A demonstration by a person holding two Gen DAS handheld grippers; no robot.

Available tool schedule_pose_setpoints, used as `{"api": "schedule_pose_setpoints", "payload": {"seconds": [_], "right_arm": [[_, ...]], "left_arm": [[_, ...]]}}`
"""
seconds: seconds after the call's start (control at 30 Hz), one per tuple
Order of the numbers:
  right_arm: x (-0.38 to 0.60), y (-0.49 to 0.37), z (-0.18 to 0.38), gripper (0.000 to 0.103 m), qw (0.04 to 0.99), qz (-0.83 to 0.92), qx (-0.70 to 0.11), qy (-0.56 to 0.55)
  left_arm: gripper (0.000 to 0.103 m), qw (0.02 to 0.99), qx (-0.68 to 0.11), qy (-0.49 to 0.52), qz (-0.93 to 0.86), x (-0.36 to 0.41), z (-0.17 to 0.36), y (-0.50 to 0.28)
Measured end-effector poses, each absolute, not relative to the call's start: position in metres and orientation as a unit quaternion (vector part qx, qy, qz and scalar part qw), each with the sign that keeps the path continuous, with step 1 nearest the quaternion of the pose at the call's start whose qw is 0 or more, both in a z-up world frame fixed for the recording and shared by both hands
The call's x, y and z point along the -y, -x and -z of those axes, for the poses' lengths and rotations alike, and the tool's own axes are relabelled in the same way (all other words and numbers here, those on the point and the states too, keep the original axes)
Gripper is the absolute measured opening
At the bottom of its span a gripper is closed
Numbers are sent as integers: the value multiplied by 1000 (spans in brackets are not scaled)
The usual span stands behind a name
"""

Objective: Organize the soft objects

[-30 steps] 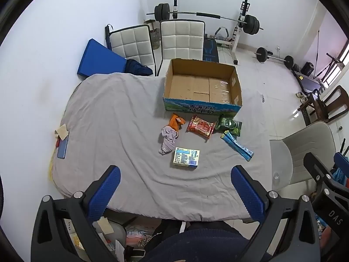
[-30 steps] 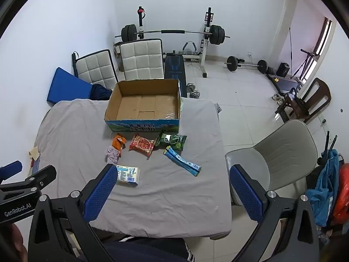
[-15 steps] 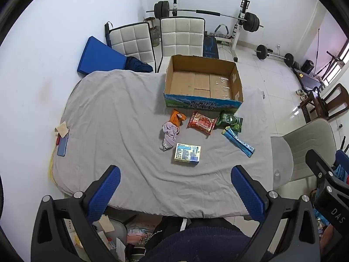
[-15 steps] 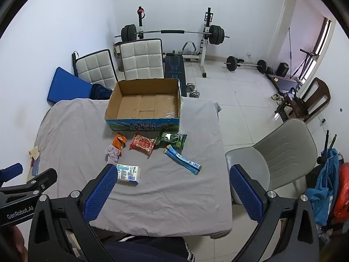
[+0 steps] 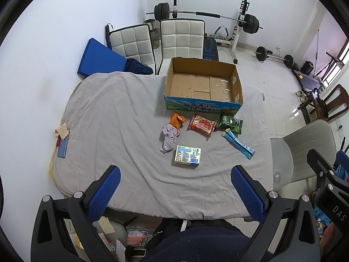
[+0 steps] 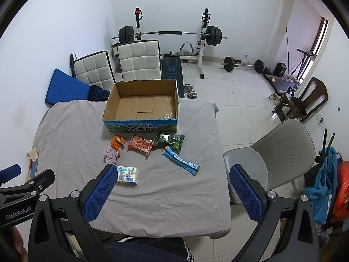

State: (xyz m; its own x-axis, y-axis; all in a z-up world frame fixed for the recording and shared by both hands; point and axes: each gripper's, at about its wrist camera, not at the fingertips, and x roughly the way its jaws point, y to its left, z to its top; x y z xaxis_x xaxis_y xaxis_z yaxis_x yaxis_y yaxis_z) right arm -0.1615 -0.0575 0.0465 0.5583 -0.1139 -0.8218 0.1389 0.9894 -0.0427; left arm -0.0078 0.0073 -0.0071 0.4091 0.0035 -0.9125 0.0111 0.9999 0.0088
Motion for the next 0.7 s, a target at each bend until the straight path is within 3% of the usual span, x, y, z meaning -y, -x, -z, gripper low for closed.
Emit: {"api": "schedule_pose_setpoints", "payload": {"seconds": [0.7], "right_arm": [[58, 152, -48, 103, 881, 75, -466, -10]], "left_arm": [[103, 838, -545, -7, 1, -6, 0, 1]]}}
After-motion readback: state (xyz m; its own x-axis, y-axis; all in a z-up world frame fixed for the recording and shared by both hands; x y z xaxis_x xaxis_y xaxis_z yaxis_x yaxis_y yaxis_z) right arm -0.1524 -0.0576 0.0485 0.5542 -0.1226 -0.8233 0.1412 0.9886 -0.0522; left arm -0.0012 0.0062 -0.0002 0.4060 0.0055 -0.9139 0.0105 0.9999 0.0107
